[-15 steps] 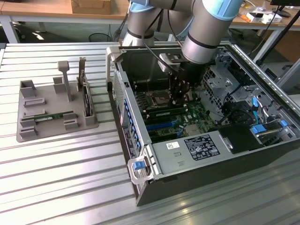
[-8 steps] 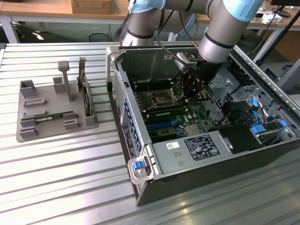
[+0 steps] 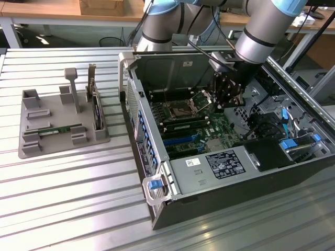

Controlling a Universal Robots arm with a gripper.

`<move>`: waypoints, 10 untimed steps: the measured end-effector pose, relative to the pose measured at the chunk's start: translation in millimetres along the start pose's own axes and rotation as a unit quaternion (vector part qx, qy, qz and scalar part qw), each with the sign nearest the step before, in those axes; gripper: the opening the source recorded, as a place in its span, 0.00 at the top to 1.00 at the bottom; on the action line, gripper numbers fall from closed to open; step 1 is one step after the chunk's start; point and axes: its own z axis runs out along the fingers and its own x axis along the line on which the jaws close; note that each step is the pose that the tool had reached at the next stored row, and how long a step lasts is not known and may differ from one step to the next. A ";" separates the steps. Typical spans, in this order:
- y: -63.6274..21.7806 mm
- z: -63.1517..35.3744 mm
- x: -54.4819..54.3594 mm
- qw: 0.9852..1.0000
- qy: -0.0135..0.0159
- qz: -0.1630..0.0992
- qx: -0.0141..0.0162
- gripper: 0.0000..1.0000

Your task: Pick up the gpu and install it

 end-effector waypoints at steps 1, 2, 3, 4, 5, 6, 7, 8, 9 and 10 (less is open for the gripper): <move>-0.8 -4.4 0.0 1.000 0.000 0.000 0.000 0.89; -0.9 -6.3 0.0 1.000 0.000 0.000 0.000 0.89; -0.8 -8.2 0.1 1.000 0.000 0.000 0.000 0.89; -0.5 -11.3 0.1 1.000 0.000 0.000 0.000 0.89; -0.3 -14.2 0.1 1.000 0.000 0.000 0.000 0.89; -0.1 -16.3 0.1 1.000 0.000 0.000 0.000 0.89; 0.0 -17.0 0.1 1.000 0.000 0.000 0.000 0.89; 0.0 -17.1 0.1 1.000 0.000 0.000 0.000 0.89; 0.0 -17.3 0.1 1.000 0.000 0.000 0.000 0.89; 0.0 -17.3 0.1 1.000 0.000 0.000 0.000 0.89</move>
